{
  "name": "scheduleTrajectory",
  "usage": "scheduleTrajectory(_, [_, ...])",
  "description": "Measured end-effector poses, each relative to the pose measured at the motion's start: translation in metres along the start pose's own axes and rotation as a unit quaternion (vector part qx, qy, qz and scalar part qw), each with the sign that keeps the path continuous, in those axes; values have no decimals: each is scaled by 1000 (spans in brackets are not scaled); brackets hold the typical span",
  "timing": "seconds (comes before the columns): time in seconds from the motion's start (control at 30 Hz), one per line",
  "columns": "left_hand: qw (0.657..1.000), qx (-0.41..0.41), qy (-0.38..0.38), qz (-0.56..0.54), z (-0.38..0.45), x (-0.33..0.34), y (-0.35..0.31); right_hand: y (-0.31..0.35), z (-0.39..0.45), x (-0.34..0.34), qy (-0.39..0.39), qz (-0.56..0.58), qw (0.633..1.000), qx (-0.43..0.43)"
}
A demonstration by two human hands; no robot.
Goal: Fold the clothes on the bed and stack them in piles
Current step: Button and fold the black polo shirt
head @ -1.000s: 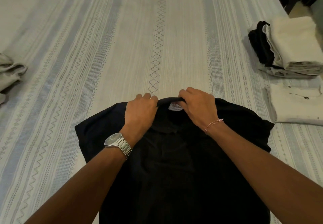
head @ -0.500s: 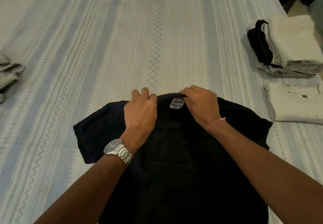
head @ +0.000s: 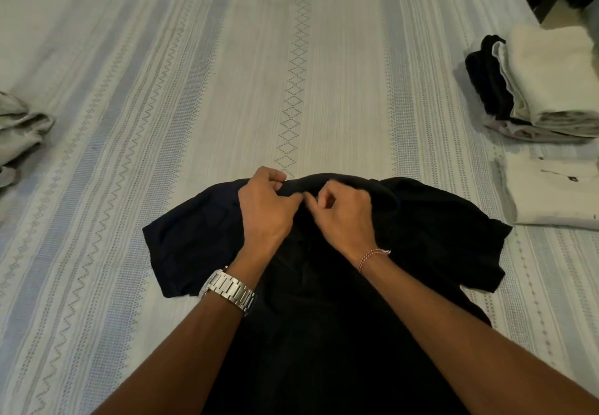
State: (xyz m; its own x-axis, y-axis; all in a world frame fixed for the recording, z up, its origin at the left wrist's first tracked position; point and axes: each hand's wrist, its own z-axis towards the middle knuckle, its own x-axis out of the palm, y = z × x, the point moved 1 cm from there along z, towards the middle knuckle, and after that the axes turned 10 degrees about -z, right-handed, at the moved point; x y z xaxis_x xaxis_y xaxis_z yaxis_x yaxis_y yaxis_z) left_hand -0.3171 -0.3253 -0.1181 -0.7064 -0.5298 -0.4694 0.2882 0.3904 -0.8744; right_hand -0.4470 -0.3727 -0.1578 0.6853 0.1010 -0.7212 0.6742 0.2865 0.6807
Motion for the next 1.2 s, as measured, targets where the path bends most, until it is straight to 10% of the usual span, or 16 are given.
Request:
scheduleTrajectory(0.1, [1000,17,0,11,-2,0,-5,11,-11,16,221,268,928,133])
scheduleTrajectory(0.3, [998,22,-12,57,-1,-2,-1,18,-4,27,301,503,772,246])
scheduleTrajectory(0.8, [979,60,-20,192,4,-1,6,13,10,48,348,409,795,281])
scheduleTrajectory(1.0, [972,133,-5,193,2,-6,19,0,-5,12,285,-26,957,-52])
scheduleTrajectory(1.1, [915,332,33,226,-9,-13,32,-28,2,-27,301,-153,926,-171])
scheduleTrajectory(1.2, [825,432,231,282,-2,-15,52,-57,12,-46,331,-316,851,-258])
